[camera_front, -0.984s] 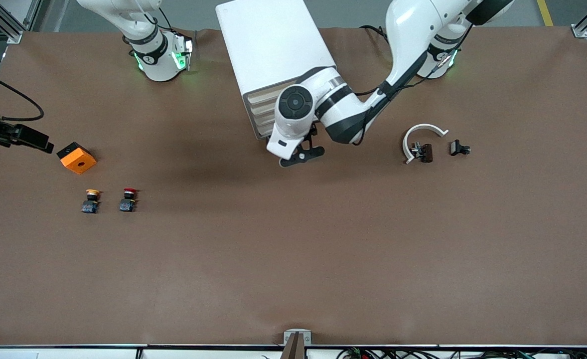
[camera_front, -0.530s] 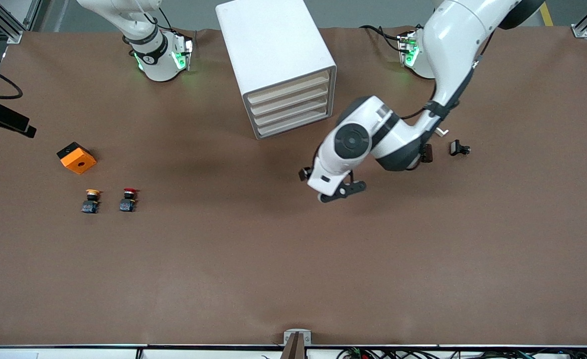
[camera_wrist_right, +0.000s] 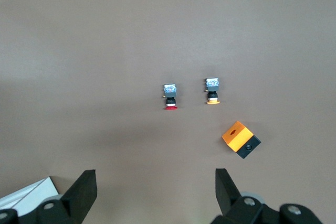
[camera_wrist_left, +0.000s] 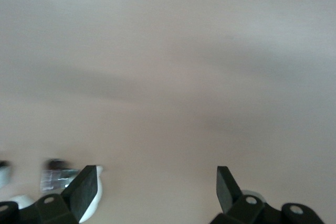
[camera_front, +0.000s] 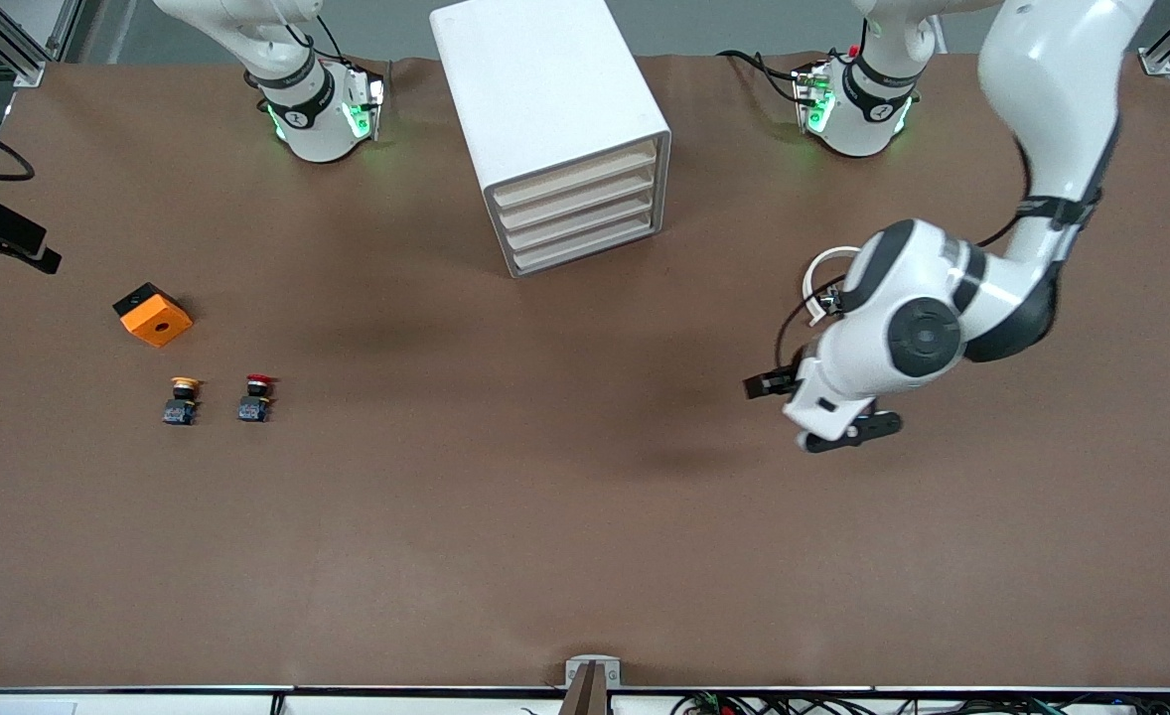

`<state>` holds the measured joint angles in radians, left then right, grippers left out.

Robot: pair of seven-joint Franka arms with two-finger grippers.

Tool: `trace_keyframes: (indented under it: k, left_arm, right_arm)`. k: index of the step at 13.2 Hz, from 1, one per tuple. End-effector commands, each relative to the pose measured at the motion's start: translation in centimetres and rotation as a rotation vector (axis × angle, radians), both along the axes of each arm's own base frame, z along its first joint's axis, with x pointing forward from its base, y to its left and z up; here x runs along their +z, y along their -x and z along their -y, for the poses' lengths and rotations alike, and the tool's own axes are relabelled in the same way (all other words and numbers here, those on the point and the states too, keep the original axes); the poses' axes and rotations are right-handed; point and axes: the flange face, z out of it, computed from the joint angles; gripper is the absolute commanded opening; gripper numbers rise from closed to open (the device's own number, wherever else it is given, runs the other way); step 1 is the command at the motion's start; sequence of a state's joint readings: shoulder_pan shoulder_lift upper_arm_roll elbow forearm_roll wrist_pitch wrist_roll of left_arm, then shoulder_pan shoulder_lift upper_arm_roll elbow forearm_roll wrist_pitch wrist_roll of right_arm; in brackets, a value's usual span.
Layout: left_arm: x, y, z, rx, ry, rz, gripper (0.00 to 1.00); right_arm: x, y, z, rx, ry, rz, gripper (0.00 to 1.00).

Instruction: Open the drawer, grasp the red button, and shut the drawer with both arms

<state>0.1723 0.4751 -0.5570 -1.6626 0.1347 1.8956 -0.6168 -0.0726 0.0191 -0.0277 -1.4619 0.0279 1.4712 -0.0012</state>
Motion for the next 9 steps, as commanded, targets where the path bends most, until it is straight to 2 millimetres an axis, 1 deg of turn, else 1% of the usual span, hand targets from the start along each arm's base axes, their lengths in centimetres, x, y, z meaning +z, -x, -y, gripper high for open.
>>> trace_keyframes:
  k: [1, 2, 4, 6, 8, 9]
  left_arm:
    - [3.3, 1.1, -6.2, -0.081, -0.025, -0.01, 1.0]
    - [4.5, 1.1, -8.6, -0.107, -0.019, -0.005, 1.0]
    - [6.5, 1.1, -14.2, -0.138, 0.013, 0.009, 1.0]
    - [8.2, 2.1, -18.6, -0.167, 0.048, 0.023, 1.0]
    - [10.3, 3.3, -19.8, -0.162, 0.027, 0.052, 1.0]
    - [11.3, 3.8, -20.0, -0.159, 0.013, 0.067, 1.0]
  right_arm:
    - [-0.4, 2.5, 0.5, 0.003, -0.029, 0.006, 1.0]
    - [-0.5, 3.0, 0.5, 0.002, -0.034, 0.002, 1.0]
    - [-0.7, 3.7, 0.4, -0.003, -0.038, 0.003, 1.0]
    - [-0.6, 4.0, 0.2, -0.001, -0.04, 0.001, 1.0]
    - [-0.6, 4.2, 0.6, -0.012, -0.052, -0.002, 1.0]
    - [-0.6, 4.2, 0.6, -0.02, -0.052, -0.003, 1.0]
